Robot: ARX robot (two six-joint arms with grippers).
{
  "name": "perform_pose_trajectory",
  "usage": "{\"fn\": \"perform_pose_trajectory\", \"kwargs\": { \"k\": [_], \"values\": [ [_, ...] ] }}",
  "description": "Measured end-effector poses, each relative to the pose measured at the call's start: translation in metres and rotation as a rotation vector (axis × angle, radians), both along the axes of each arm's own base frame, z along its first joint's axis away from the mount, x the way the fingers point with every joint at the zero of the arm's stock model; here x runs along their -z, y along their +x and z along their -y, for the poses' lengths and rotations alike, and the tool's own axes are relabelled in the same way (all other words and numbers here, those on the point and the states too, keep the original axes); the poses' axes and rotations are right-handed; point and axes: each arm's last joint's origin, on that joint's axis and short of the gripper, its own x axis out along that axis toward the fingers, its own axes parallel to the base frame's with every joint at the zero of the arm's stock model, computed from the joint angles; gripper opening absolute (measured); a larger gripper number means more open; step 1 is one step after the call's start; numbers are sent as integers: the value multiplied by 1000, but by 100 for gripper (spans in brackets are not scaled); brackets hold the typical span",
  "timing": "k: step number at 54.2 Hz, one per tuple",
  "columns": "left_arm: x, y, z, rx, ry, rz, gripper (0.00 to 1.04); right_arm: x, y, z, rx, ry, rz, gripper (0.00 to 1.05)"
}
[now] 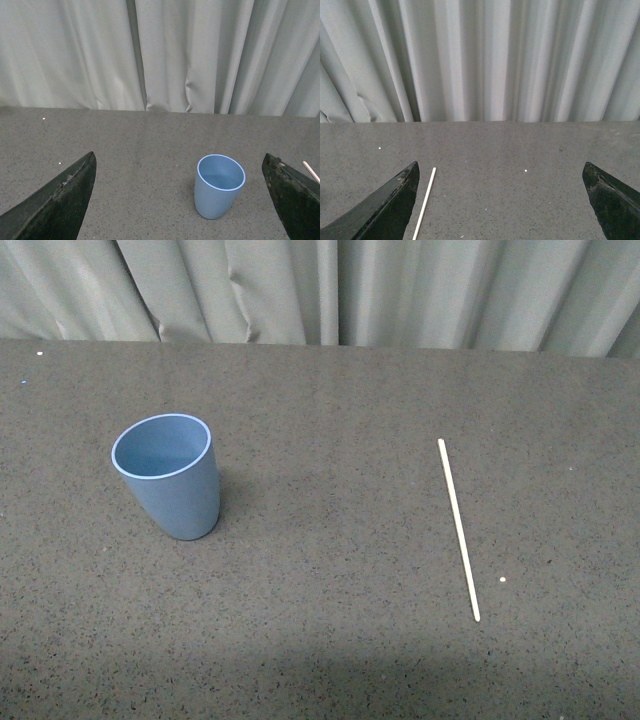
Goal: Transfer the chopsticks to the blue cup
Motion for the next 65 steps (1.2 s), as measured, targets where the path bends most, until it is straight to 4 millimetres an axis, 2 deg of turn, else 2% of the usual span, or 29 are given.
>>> {"fn": "perform_pose_trajectory", "kwargs": {
  "k": [65],
  "values": [
    [0,0,0,0,0,0,98,0,0,0,0,0,0,95]
  ]
}}
